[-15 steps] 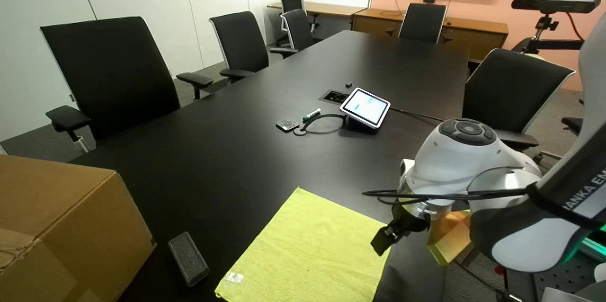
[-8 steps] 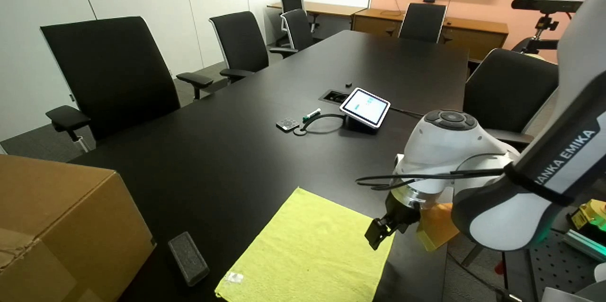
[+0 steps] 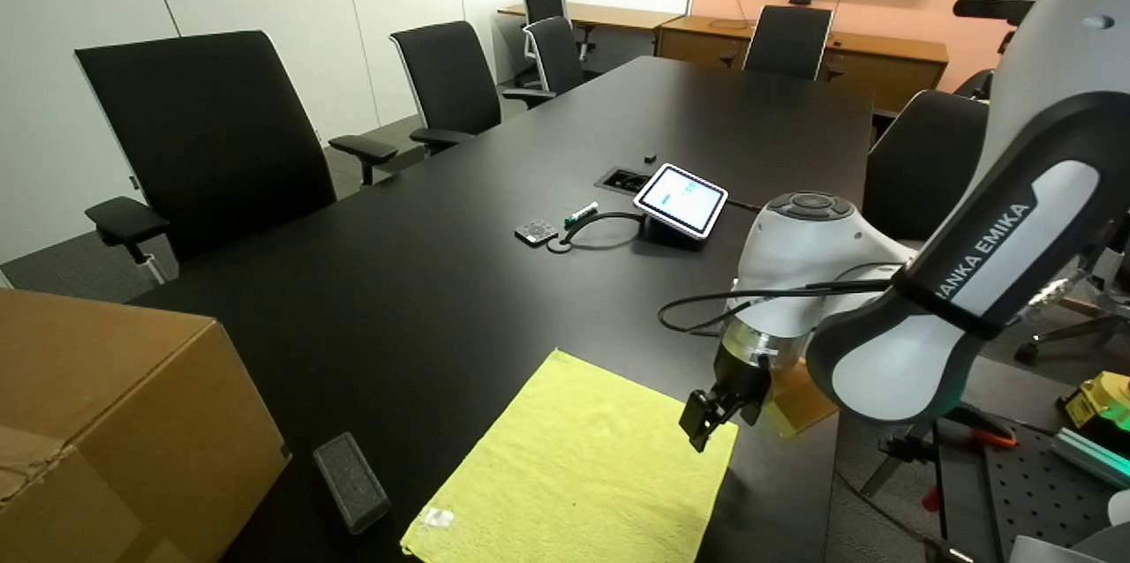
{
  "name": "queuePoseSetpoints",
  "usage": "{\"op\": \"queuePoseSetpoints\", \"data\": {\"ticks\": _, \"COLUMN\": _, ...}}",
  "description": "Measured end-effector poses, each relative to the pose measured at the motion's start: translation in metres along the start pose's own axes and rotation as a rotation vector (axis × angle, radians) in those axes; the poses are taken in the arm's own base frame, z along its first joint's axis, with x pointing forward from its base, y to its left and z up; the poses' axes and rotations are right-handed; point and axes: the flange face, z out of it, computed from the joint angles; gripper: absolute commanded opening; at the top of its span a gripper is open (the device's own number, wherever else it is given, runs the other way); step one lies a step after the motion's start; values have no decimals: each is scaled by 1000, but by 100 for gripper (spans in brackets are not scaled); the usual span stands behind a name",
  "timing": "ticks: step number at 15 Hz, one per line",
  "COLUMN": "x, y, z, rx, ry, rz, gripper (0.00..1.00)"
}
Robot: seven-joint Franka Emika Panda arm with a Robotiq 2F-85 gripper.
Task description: Fold the yellow towel.
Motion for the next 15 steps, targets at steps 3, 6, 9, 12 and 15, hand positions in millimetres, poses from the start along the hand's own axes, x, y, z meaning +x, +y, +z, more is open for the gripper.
{"op": "queuePoseSetpoints", "data": {"ticks": 3, "x": 2, "y": 4, "z": 11, "rx": -10, "ry": -30, "rz": 7, "gripper": 100}}
{"op": "queuePoseSetpoints", "data": {"ticks": 6, "x": 6, "y": 6, "z": 19, "rx": -8, "ry": -48, "rz": 10, "gripper": 100}}
{"op": "queuePoseSetpoints", "data": {"ticks": 9, "x": 13, "y": 9, "z": 26, "rx": -3, "ry": -60, "rz": 21, "gripper": 100}}
{"op": "queuePoseSetpoints", "data": {"ticks": 12, "x": 23, "y": 16, "z": 33, "rx": 1, "ry": -75, "rz": 42, "gripper": 100}}
{"op": "queuePoseSetpoints", "data": {"ticks": 15, "x": 31, "y": 24, "z": 42, "rx": -1, "ry": -83, "rz": 62, "gripper": 100}}
